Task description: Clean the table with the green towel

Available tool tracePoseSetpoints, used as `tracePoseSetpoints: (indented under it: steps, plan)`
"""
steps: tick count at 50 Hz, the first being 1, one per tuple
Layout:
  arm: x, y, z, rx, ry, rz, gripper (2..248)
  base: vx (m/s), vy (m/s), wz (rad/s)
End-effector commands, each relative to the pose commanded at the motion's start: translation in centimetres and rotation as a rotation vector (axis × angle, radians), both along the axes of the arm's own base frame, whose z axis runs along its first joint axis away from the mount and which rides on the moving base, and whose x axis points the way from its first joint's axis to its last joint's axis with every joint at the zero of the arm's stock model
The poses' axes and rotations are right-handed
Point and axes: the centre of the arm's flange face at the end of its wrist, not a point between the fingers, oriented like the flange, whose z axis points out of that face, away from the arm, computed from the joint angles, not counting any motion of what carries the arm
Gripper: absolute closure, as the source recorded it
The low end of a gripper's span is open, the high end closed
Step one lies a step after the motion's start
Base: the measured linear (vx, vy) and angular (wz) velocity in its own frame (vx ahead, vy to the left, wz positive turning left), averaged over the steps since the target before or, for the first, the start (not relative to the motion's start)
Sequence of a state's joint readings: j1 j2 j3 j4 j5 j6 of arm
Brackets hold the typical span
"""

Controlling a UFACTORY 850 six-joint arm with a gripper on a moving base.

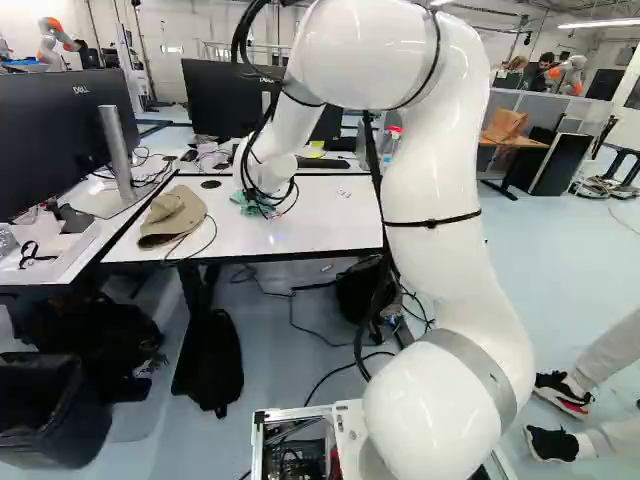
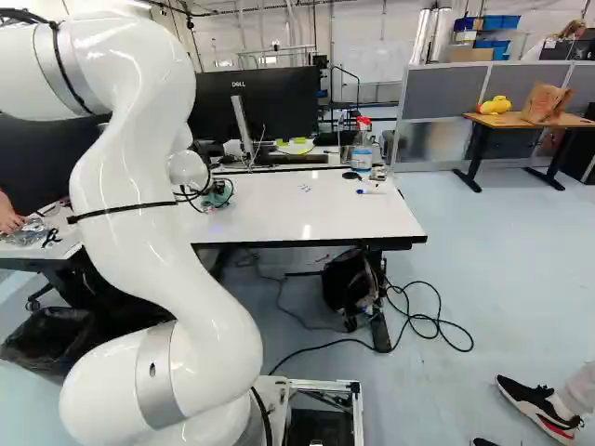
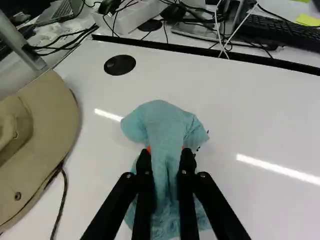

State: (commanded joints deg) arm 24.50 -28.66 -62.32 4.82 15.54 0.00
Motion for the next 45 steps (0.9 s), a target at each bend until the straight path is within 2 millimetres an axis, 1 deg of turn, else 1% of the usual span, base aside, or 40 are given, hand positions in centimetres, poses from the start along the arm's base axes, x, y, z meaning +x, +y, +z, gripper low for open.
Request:
tracePoseSetpoints:
  steps: [8, 17, 24, 34, 45]
  plan:
    - [-1.2, -0.3, 0.1, -0.004, 0.008, 0.004, 197, 0.000, 0.000, 0.000]
    - [-1.0, -1.6, 0.2, -0.005, 0.010, -0.017, 197, 0.000, 0.000, 0.000]
    - [-0.4, -2.6, 0.1, -0.004, 0.009, -0.036, 197, 0.000, 0.000, 0.000]
    - [1.2, -3.6, 0.0, -0.001, 0.002, -0.061, 197, 0.000, 0.000, 0.000]
    - [3.2, -3.9, -0.2, 0.004, -0.010, -0.078, 197, 0.000, 0.000, 0.000]
